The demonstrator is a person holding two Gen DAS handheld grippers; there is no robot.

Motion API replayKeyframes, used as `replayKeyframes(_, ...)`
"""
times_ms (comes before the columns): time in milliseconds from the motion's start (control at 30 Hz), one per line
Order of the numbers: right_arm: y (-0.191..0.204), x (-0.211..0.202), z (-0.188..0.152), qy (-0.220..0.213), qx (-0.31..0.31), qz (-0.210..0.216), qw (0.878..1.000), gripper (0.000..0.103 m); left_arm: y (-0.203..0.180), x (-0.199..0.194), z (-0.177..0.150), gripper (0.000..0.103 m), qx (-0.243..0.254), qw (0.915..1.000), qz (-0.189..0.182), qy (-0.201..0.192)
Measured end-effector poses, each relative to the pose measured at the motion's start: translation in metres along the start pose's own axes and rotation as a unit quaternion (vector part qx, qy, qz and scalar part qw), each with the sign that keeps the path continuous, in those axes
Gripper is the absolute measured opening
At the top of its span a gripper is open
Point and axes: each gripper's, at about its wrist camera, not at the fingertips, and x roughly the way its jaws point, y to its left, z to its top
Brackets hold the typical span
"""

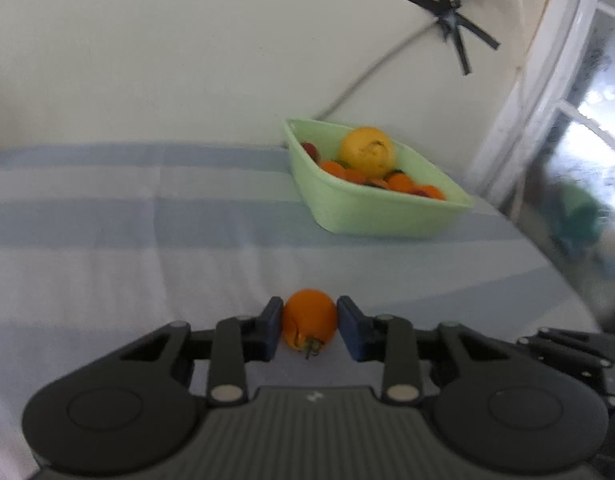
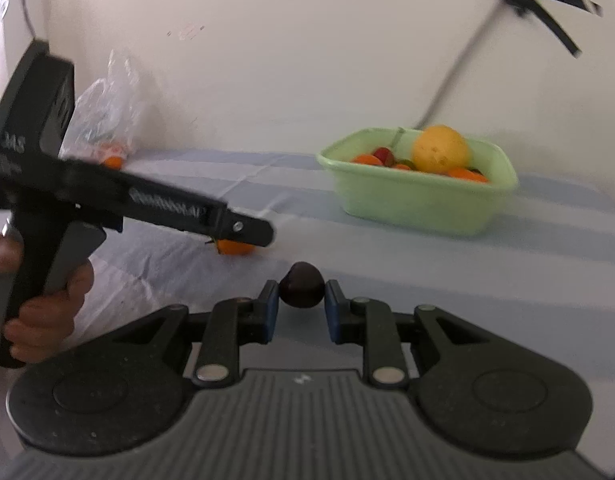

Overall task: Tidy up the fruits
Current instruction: 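Grasp the orange cherry tomato with the left gripper while the right grasps the dark plum, then carry the cherry tomato and plum over the green basket with both grippers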

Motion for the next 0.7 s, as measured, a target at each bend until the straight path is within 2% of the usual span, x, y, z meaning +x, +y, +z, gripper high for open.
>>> replayKeyframes(133,0.001,-0.029,-0.013,-0.017,0.032,0.011,0.999,0.027,-0.014,-0.028,-0.029,0.030,0.028,0.9996,0.003,-0.008)
replayKeyframes(333,0.014,-0.062,-0.039,-0.040,0.053,0.013,0.998,0.027,-0.032,-0.082,-0.076,0.030,0.042,0.9987,-0.007,-0.026)
replayKeyframes(467,0.022,-0.079,-0.057,-0.037,0.060,0.016,0.997,0.027,-0.043,-0.107,-0.101,0.030,0.045,0.9984,-0.017,-0.030)
replayKeyframes(700,0.039,-0.097,-0.076,-0.032,0.023,0.004,0.999,0.028,-0.052,-0.116,-0.133,0.031,0.056,0.9982,-0.016,-0.010)
